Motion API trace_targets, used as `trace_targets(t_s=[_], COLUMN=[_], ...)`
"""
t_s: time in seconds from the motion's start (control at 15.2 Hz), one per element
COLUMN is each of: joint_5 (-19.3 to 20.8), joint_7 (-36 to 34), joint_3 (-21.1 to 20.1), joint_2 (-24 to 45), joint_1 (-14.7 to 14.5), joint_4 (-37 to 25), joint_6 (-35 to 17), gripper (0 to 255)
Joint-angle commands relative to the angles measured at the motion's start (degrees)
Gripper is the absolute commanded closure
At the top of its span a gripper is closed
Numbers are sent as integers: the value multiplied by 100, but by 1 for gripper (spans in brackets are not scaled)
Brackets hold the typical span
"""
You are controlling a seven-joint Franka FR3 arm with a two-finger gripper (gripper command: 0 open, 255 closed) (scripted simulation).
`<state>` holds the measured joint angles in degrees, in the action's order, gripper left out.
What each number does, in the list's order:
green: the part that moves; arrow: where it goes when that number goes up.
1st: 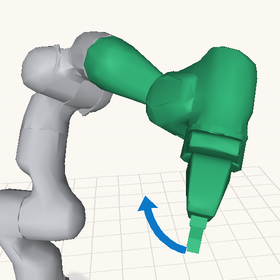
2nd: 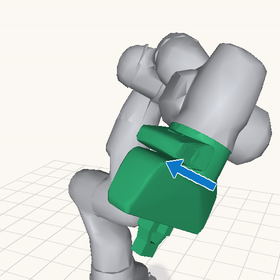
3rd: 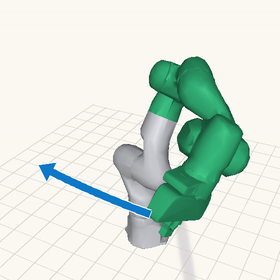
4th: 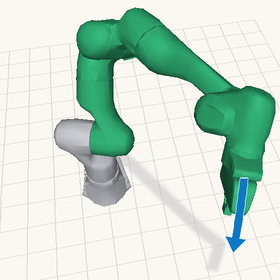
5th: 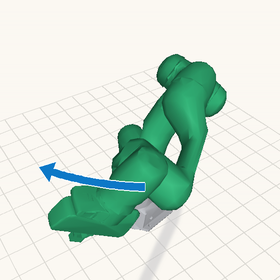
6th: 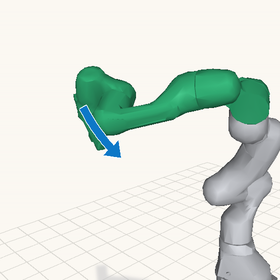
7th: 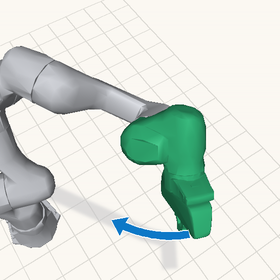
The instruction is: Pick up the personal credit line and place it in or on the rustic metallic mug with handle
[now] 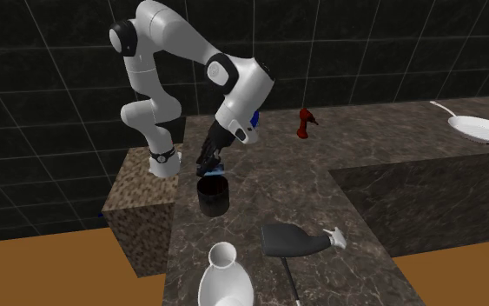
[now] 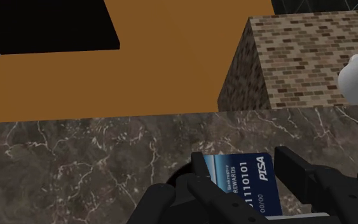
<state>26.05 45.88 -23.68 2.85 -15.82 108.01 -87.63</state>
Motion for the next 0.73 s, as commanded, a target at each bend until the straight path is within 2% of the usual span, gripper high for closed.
trace_targets(t_s=[0.0, 0.4, 0.66], joint_5=[11, 68, 76], joint_7=[-56, -250, -271], joint_3=[5, 13, 15], joint_2=[24, 156, 173], joint_1=[5, 10, 11], joint_4=[118, 420, 449], joint_6=[-131, -507, -546], gripper=[255, 255, 255])
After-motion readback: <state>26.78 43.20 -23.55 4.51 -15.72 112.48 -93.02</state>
